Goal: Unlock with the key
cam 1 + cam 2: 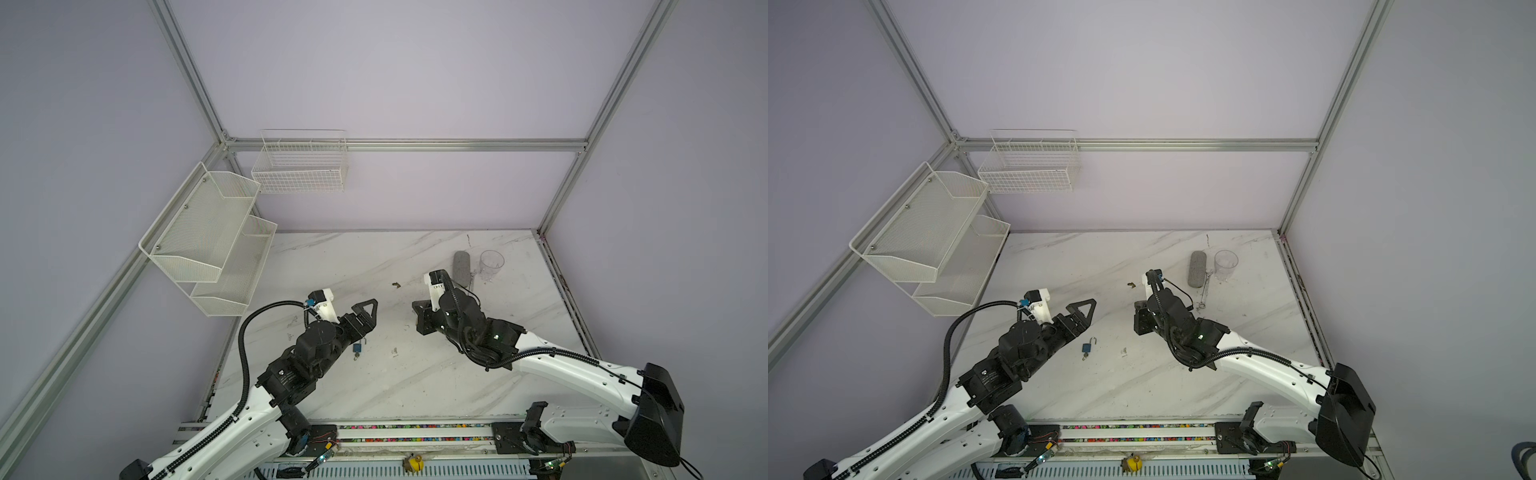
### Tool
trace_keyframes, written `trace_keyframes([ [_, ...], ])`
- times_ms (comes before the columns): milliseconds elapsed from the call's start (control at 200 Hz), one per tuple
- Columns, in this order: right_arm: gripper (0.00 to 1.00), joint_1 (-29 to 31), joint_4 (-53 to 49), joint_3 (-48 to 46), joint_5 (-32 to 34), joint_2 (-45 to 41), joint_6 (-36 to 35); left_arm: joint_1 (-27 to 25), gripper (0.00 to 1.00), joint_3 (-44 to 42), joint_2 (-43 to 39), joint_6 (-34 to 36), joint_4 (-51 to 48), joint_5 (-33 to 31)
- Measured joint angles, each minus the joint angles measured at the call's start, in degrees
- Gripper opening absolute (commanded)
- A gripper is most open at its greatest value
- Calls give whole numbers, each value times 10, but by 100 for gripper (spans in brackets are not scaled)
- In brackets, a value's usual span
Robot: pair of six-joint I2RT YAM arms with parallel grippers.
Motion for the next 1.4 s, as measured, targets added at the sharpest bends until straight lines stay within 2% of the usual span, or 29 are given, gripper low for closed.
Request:
trace_keyframes([
  [260, 0, 5, 26, 3, -48, 0, -17, 0, 98, 0, 14, -103, 58, 23],
  [525, 0, 31, 97, 16, -82, 35, -17, 0, 100, 0, 59, -191, 127, 43],
  [1015, 0, 56, 205, 49, -112, 113, -7, 0, 100, 1, 74, -242, 160, 52],
  [1135, 0, 56, 209, 49, -113, 116, -5, 0, 96, 1, 68, -243, 160, 50],
  [1400, 0, 56, 214, 26, -107, 90, -5, 0, 77, 1, 52, -256, 165, 36],
])
